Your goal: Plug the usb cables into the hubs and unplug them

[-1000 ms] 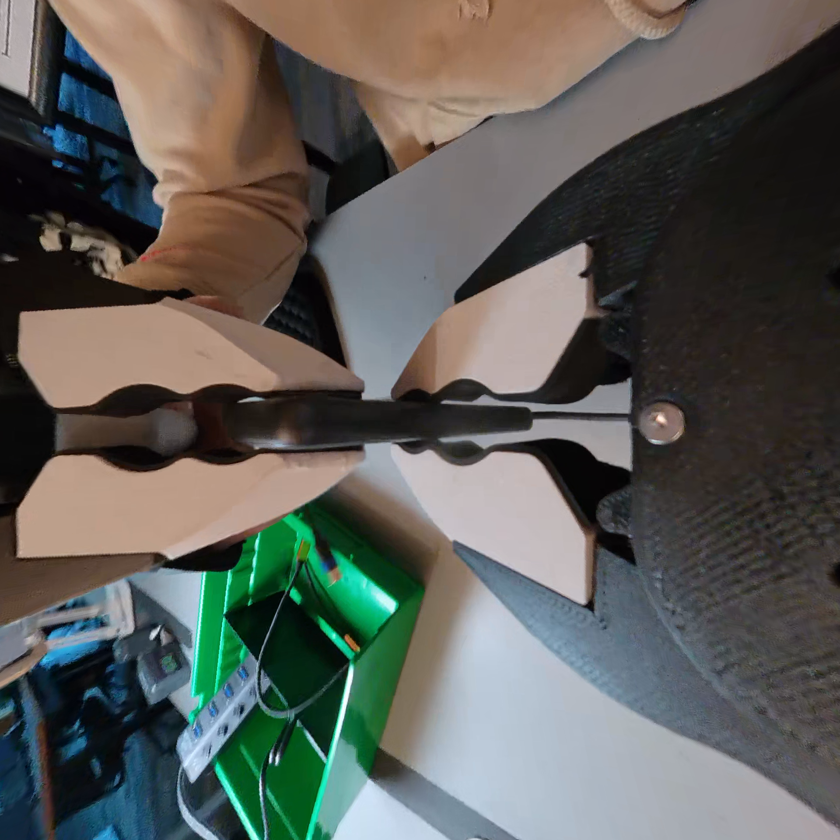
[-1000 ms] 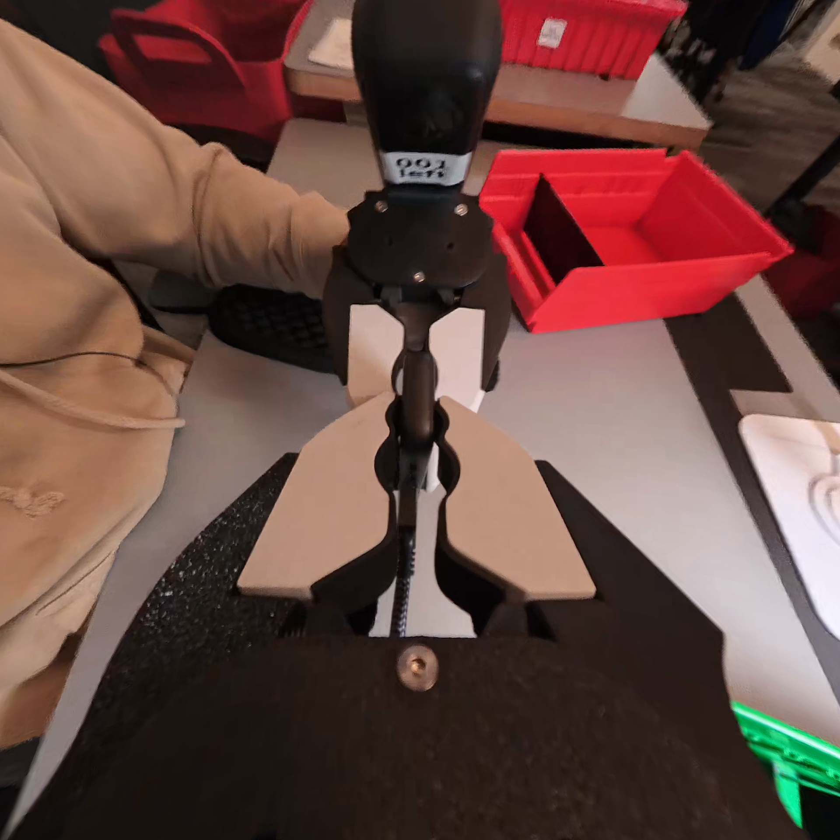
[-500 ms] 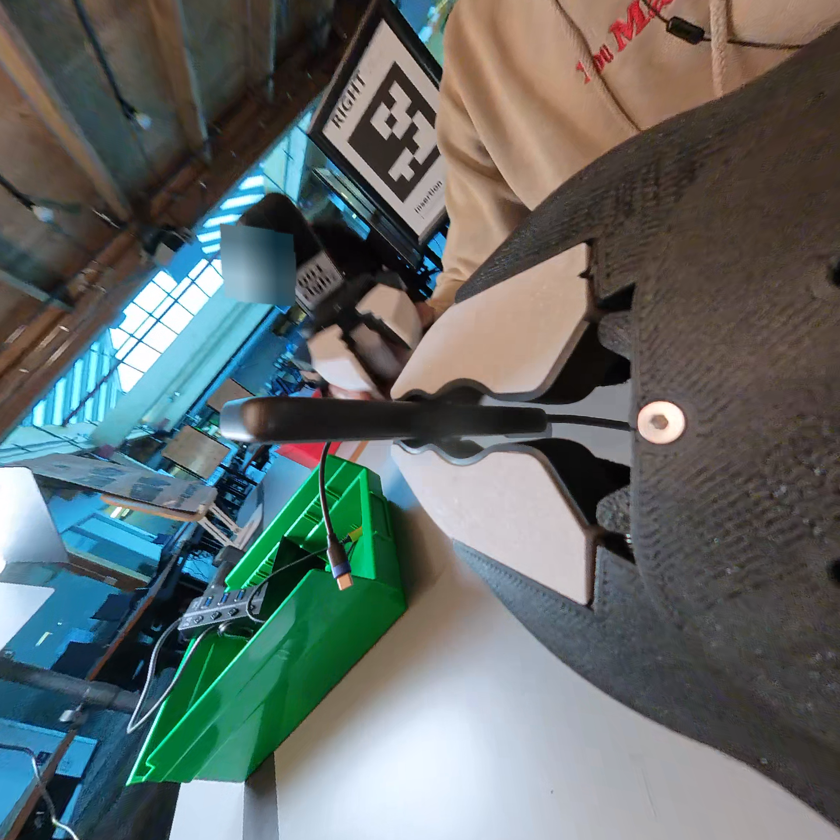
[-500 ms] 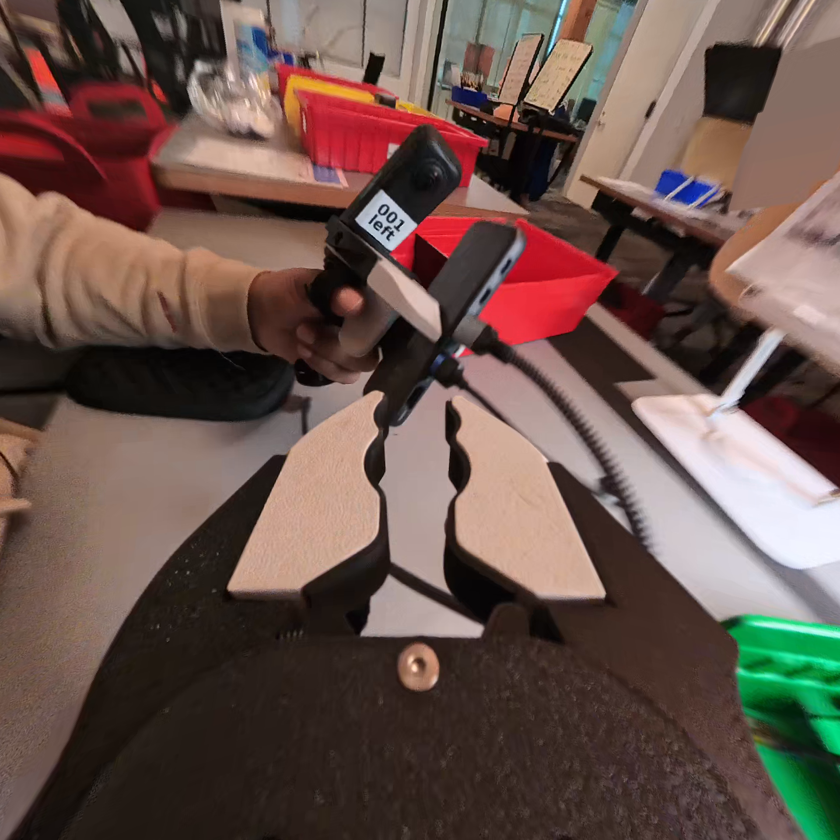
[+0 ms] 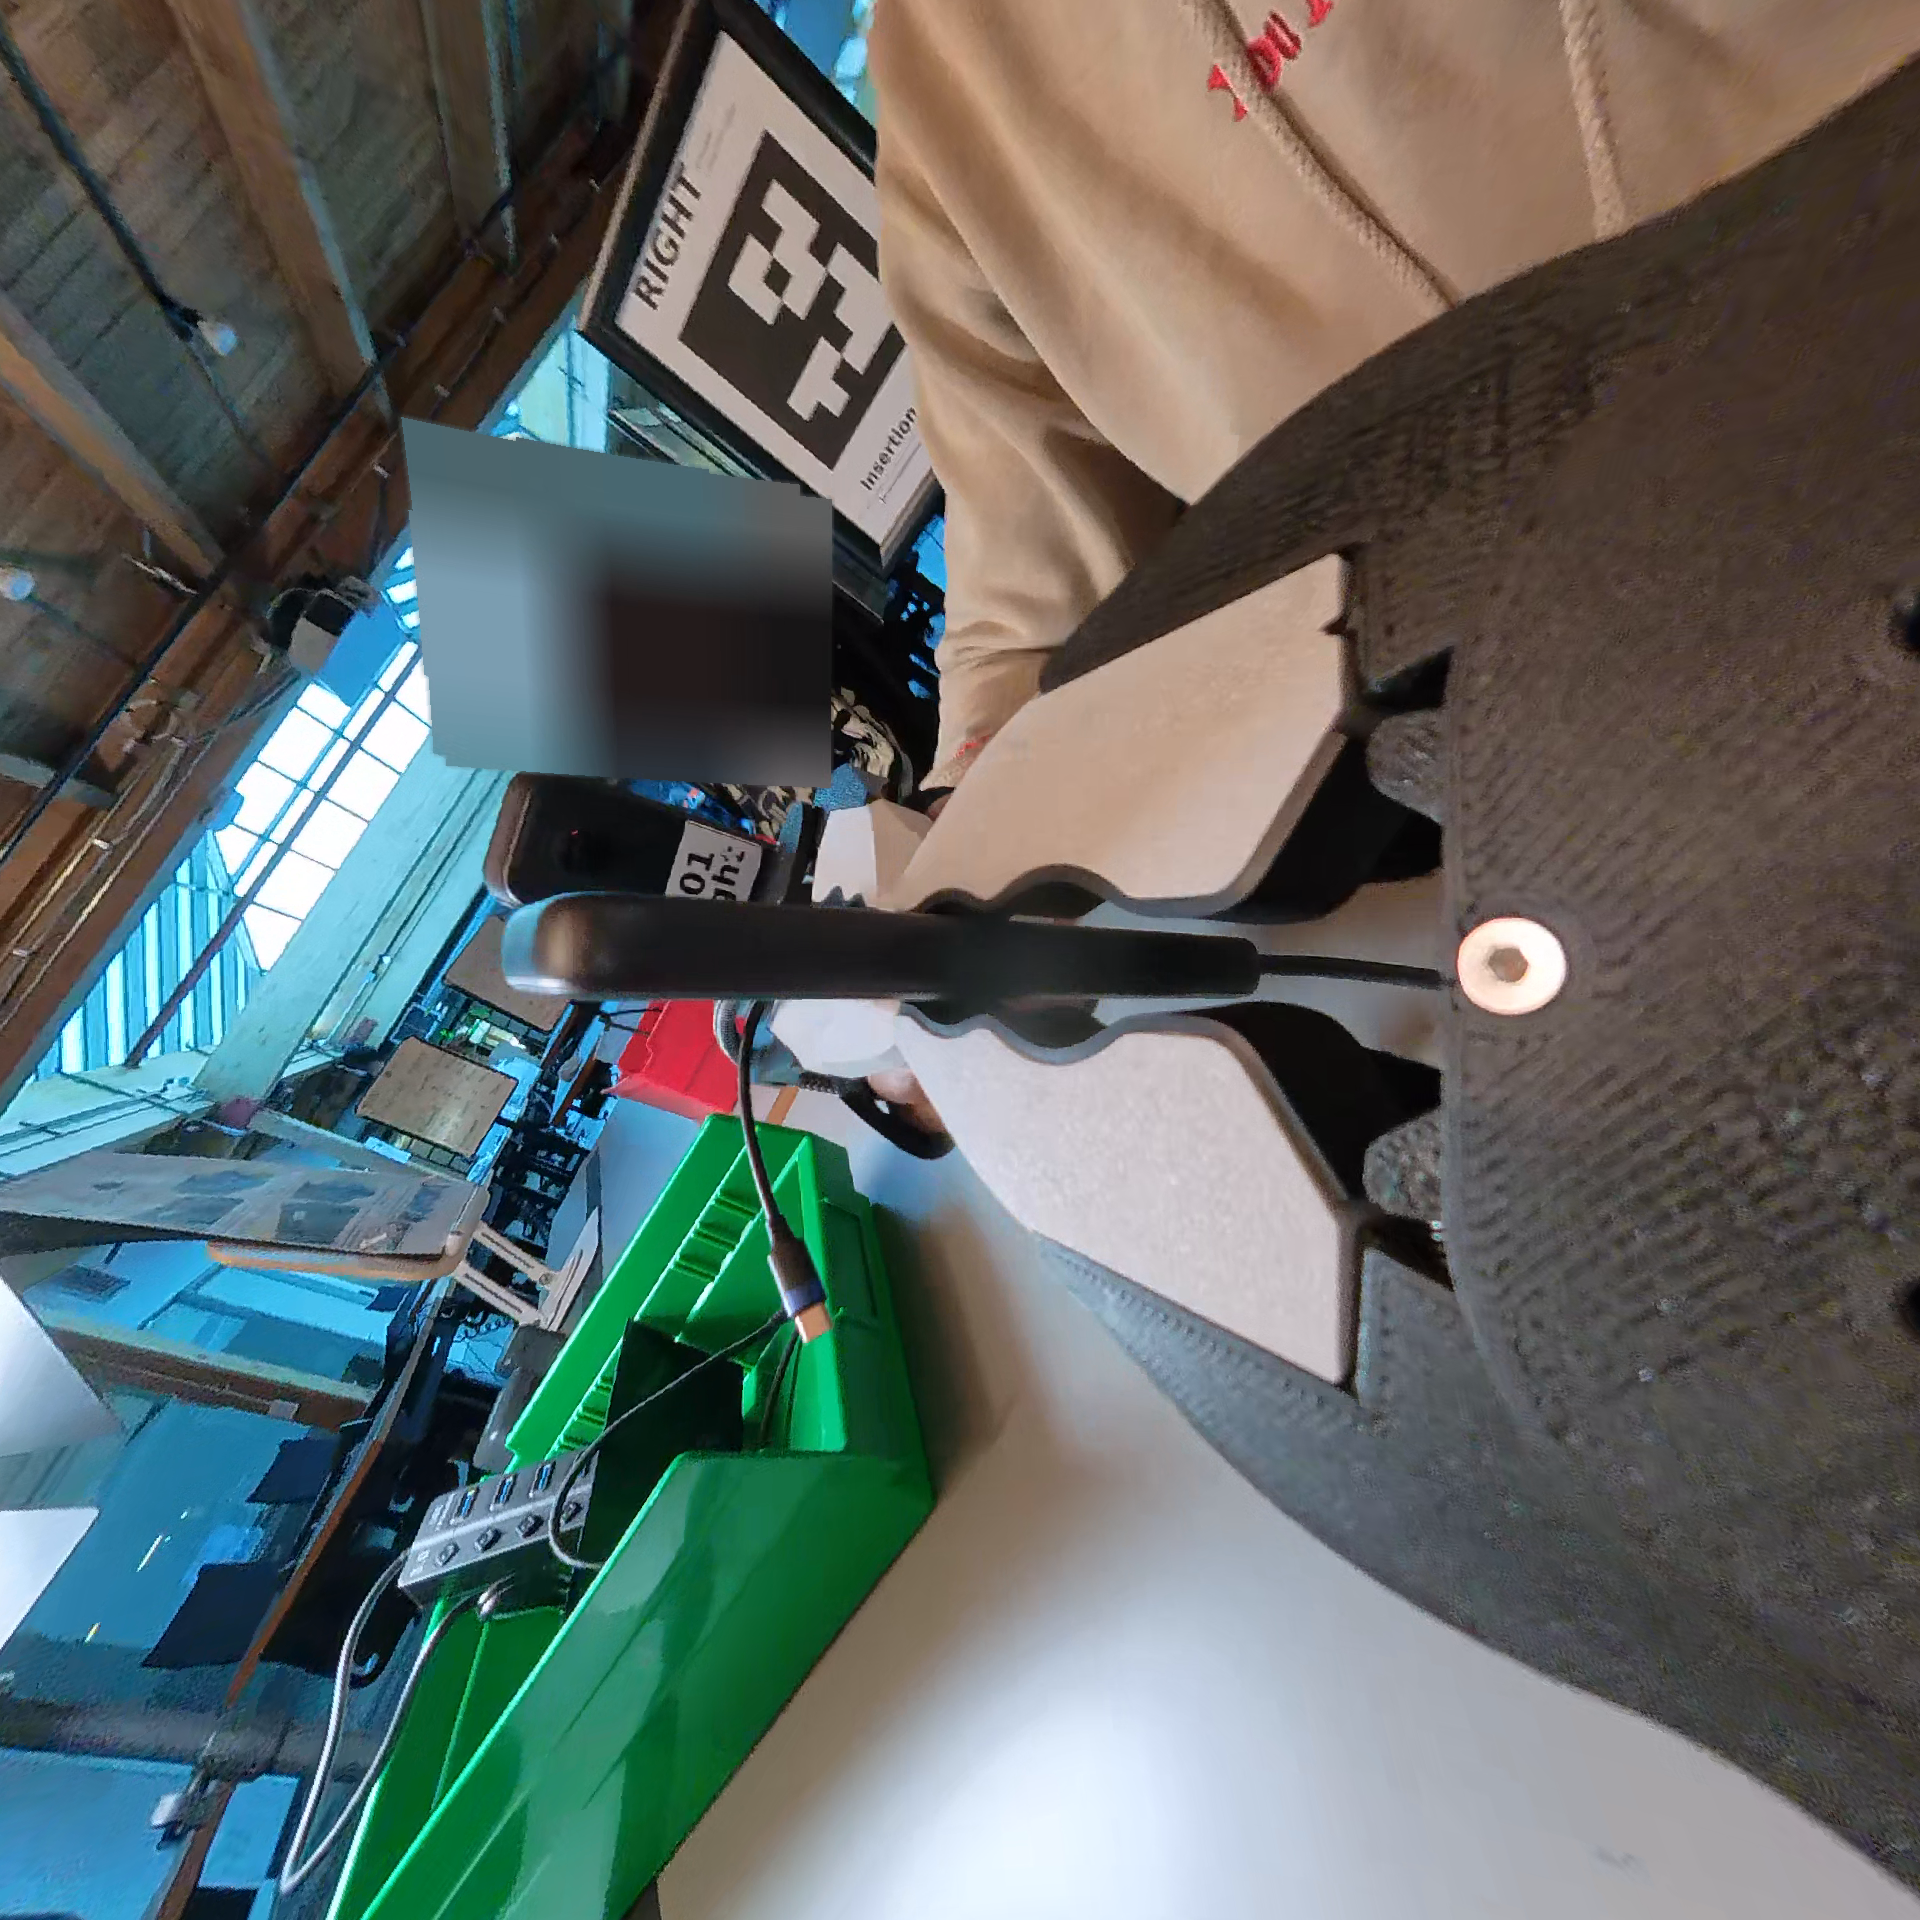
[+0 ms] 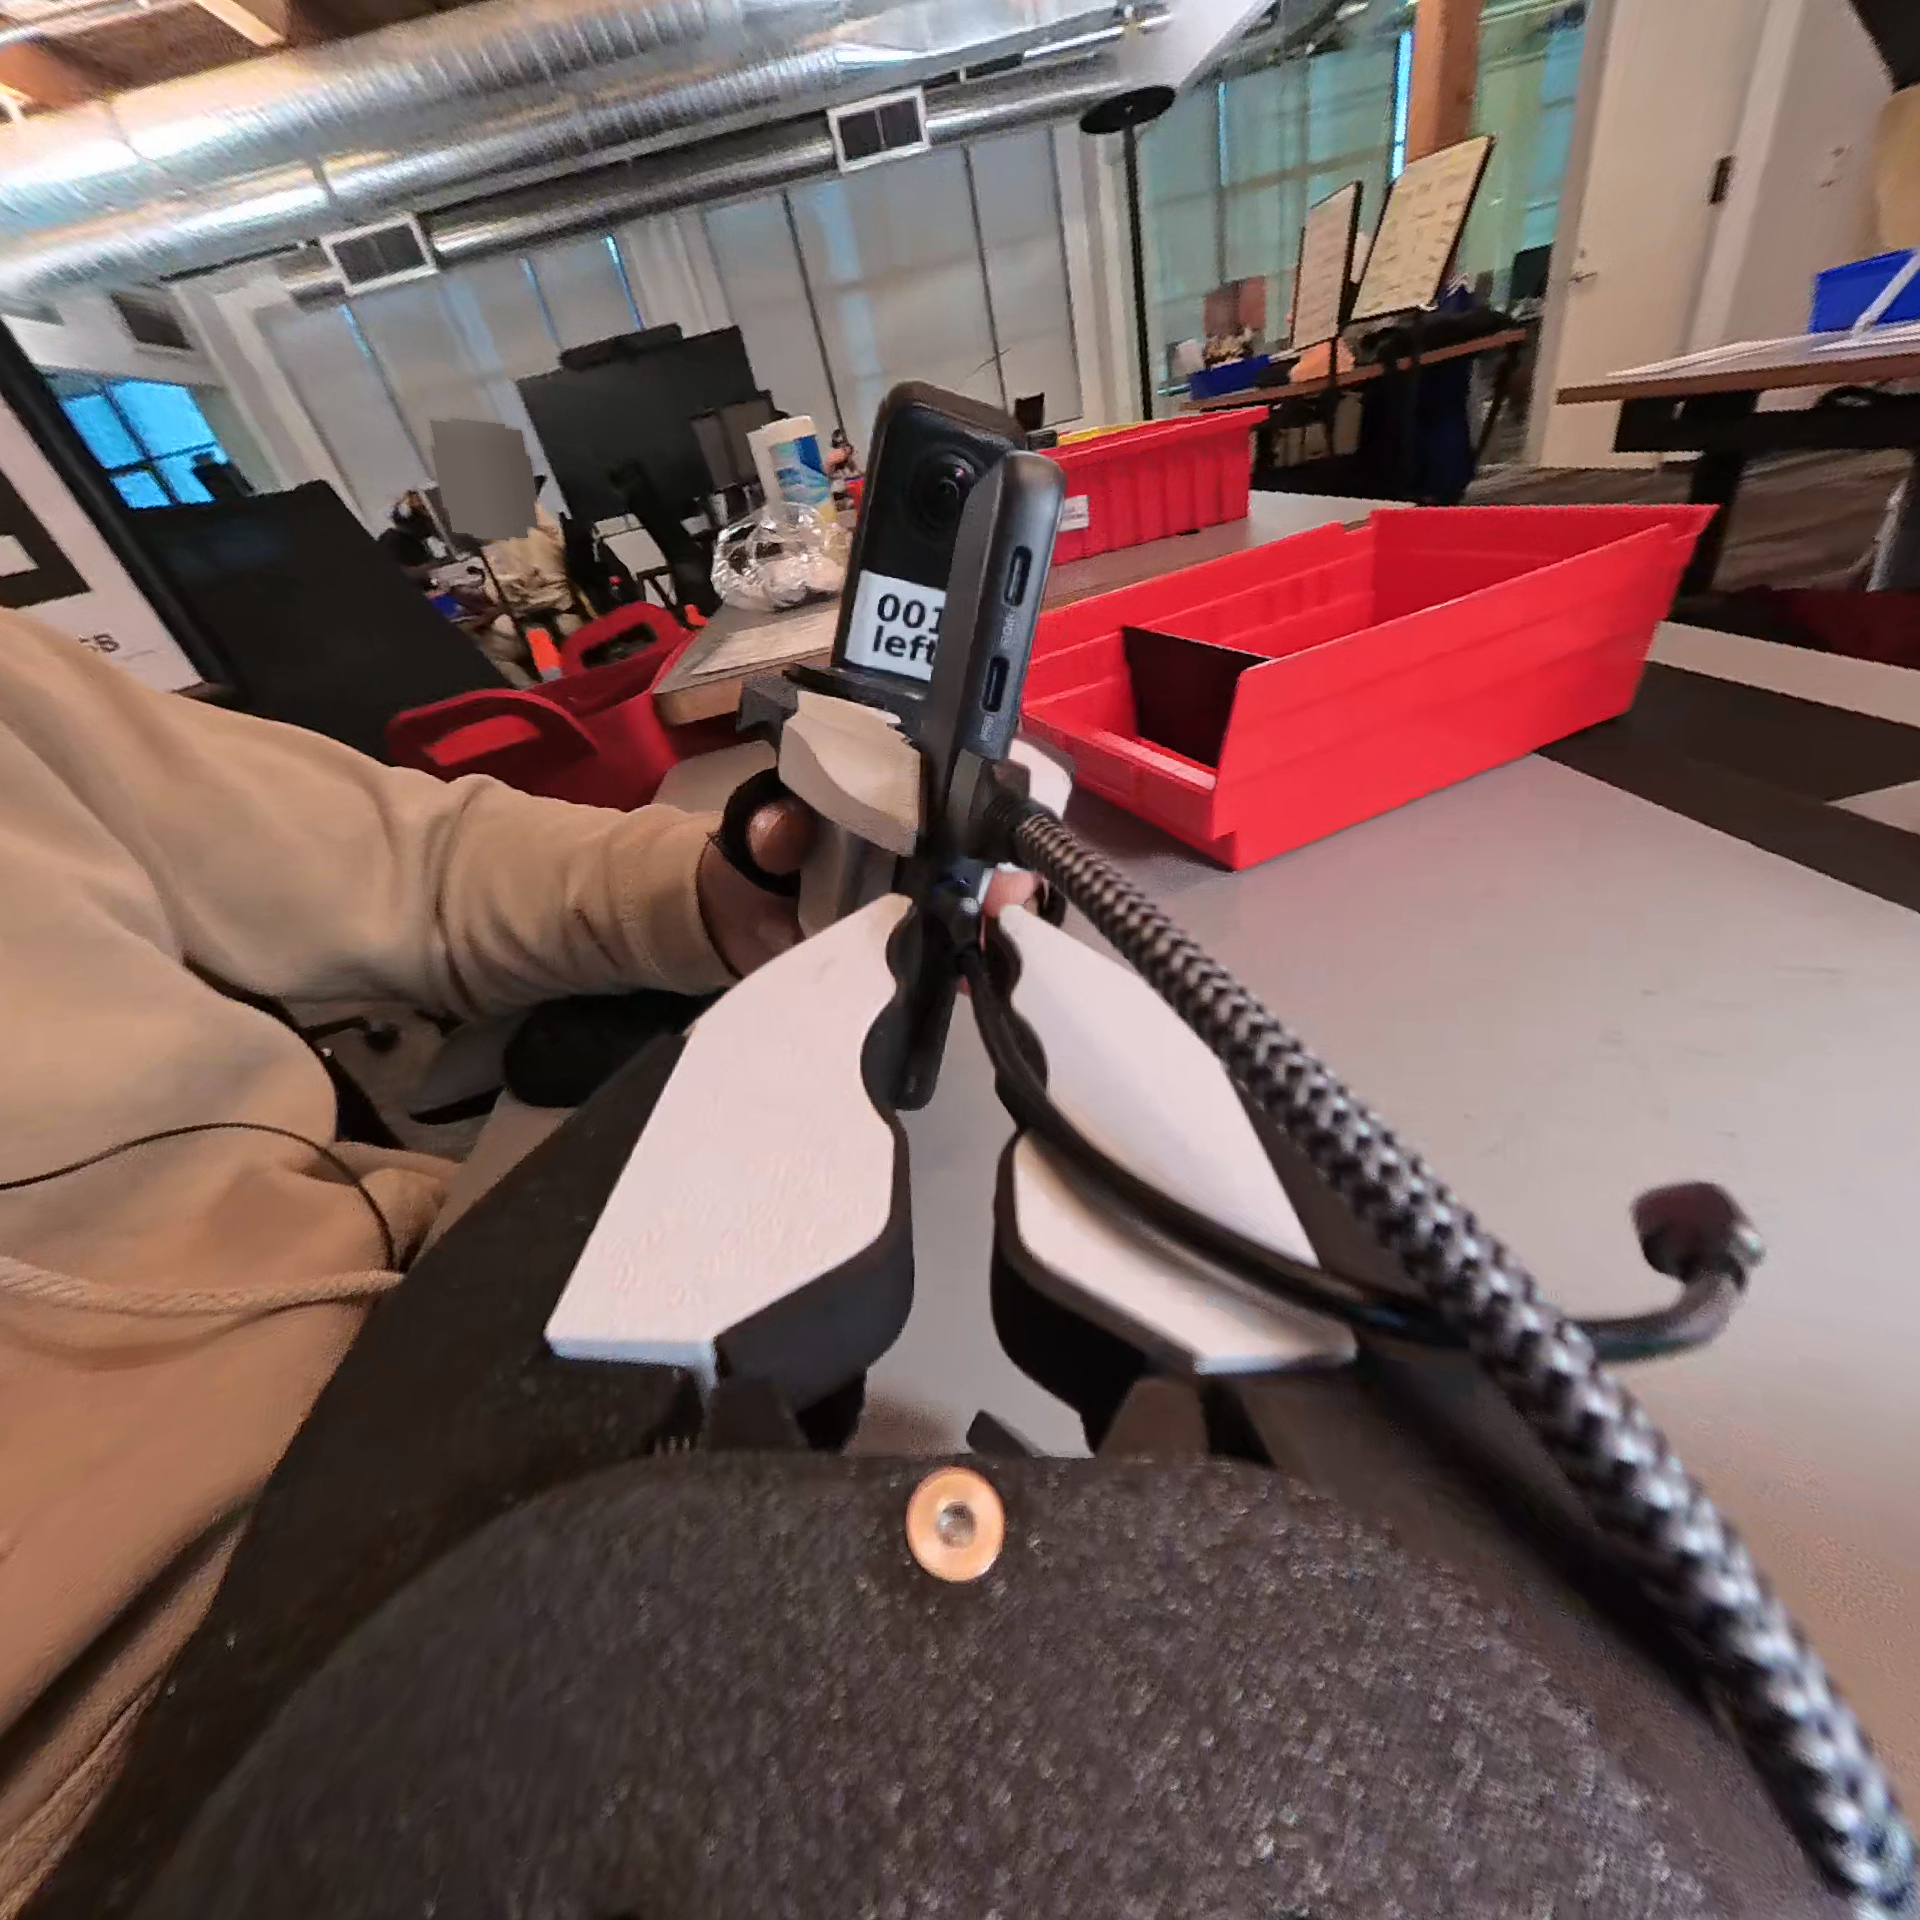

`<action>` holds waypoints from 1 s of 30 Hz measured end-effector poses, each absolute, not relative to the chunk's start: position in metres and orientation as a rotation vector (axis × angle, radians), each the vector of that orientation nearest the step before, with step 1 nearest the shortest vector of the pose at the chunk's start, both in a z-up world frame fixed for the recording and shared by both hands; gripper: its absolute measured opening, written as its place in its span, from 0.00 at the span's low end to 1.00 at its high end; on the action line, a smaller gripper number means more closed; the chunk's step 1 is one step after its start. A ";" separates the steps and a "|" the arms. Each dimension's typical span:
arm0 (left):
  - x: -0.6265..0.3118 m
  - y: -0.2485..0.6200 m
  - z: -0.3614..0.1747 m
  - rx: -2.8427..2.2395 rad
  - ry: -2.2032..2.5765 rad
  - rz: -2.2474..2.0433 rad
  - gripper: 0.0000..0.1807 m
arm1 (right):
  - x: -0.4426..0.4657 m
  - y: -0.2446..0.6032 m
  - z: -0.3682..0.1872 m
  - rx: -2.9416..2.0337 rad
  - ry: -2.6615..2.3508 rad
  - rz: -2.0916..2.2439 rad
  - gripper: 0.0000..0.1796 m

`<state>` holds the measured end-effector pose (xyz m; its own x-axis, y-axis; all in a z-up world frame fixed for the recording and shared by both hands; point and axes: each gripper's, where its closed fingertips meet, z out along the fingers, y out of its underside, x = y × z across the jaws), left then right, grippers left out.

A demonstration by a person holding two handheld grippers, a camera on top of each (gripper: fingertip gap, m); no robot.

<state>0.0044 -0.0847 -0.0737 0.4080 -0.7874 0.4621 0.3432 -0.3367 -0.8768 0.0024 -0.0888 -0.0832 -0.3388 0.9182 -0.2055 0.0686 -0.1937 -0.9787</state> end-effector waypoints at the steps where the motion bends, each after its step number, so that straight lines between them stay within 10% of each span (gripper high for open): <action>1: 0.005 -0.085 -0.074 -1.504 0.425 -1.203 0.07 | 0.003 -0.090 -0.083 -1.196 -1.396 1.621 0.05; 30: 0.010 -0.097 -0.054 -1.471 0.593 -0.961 0.07 | 0.024 -0.085 -0.045 -0.988 -1.295 1.775 0.04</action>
<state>0.0097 -0.0966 -0.0540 0.5254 -0.8221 0.2193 0.1735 -0.1489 -0.9735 0.0237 -0.0854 -0.0453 -0.4504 0.8771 -0.1670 -0.1085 -0.2394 -0.9648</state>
